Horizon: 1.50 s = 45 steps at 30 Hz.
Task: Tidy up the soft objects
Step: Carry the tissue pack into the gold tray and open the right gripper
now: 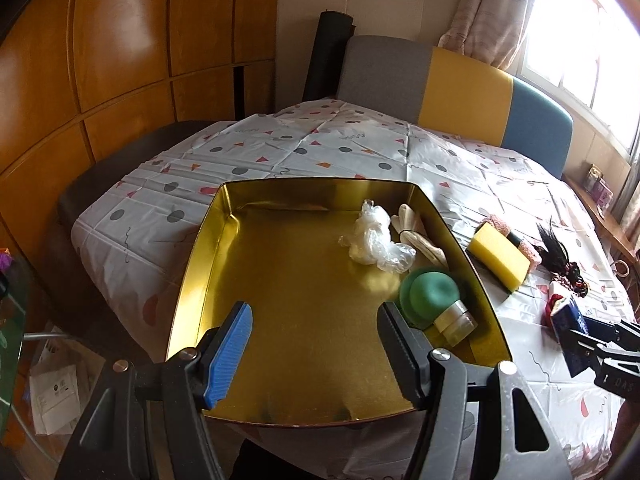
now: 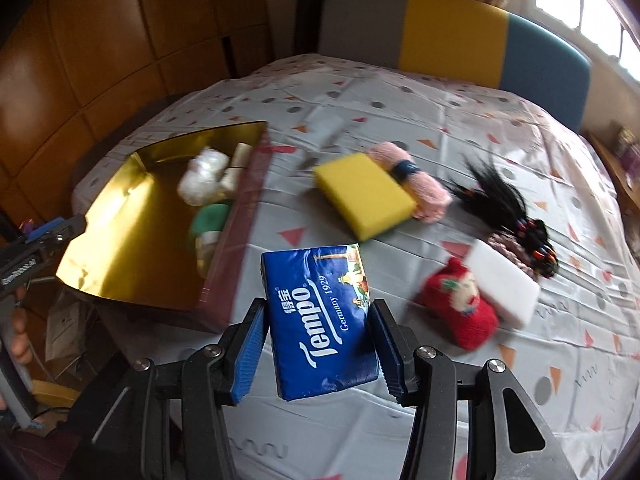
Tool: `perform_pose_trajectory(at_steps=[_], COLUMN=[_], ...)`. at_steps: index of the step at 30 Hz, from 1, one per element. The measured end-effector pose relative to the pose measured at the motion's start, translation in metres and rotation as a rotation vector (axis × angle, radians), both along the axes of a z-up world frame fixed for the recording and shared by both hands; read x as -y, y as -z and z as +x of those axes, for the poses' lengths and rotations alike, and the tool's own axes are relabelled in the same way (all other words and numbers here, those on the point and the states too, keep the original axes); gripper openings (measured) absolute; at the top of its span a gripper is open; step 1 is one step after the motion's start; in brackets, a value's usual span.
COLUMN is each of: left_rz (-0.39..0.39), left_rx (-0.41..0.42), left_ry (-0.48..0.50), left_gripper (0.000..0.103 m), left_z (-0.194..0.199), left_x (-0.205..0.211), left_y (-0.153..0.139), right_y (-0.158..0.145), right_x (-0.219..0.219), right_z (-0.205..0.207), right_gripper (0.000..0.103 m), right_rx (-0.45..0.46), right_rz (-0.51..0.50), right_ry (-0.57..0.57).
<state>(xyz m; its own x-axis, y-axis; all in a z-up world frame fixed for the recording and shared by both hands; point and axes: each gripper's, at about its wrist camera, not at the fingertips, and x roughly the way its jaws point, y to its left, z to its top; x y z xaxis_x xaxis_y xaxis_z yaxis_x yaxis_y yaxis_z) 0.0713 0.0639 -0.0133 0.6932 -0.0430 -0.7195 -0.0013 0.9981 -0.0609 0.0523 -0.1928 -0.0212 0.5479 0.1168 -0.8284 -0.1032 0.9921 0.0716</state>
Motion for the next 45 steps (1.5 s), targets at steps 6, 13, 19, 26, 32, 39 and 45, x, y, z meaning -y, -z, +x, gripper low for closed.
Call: perform_pose_trajectory(at_steps=[6,13,19,26,32,39,45], left_rz=[-0.012,-0.029,-0.041,-0.04,-0.025,-0.01,0.001], left_rx=[-0.009,0.0,0.011,-0.006,-0.028,-0.02,-0.002], left_ry=[-0.024,-0.078,-0.161,-0.185,-0.167,-0.135,-0.119], left_gripper=[0.065,0.065,0.065,0.065,0.065,0.065,0.065], left_z=[0.0,0.002,0.005,0.007,0.008,0.005,0.002], left_x=[-0.008,-0.029,-0.058,-0.071,-0.066,-0.057,-0.051], left_y=[0.004,0.001,-0.003,0.002,0.008,0.005,-0.002], right_y=[-0.009,-0.016,0.001,0.038,0.055,0.041,0.021], right_x=[-0.041,-0.088,-0.138,-0.177,-0.176,-0.168,-0.146], right_z=[0.007,0.025,0.058,0.111,0.122,0.113,0.099], right_gripper=[0.052,0.052,0.052,0.055,0.057,0.076,0.078], right_rx=[0.005,-0.002,-0.059,-0.137,-0.128,-0.067,-0.013], right_rz=[0.046,0.102,0.108,0.036,-0.023,0.032,0.084], right_ry=[-0.103,-0.208,-0.287,-0.258,-0.229,-0.232,-0.191])
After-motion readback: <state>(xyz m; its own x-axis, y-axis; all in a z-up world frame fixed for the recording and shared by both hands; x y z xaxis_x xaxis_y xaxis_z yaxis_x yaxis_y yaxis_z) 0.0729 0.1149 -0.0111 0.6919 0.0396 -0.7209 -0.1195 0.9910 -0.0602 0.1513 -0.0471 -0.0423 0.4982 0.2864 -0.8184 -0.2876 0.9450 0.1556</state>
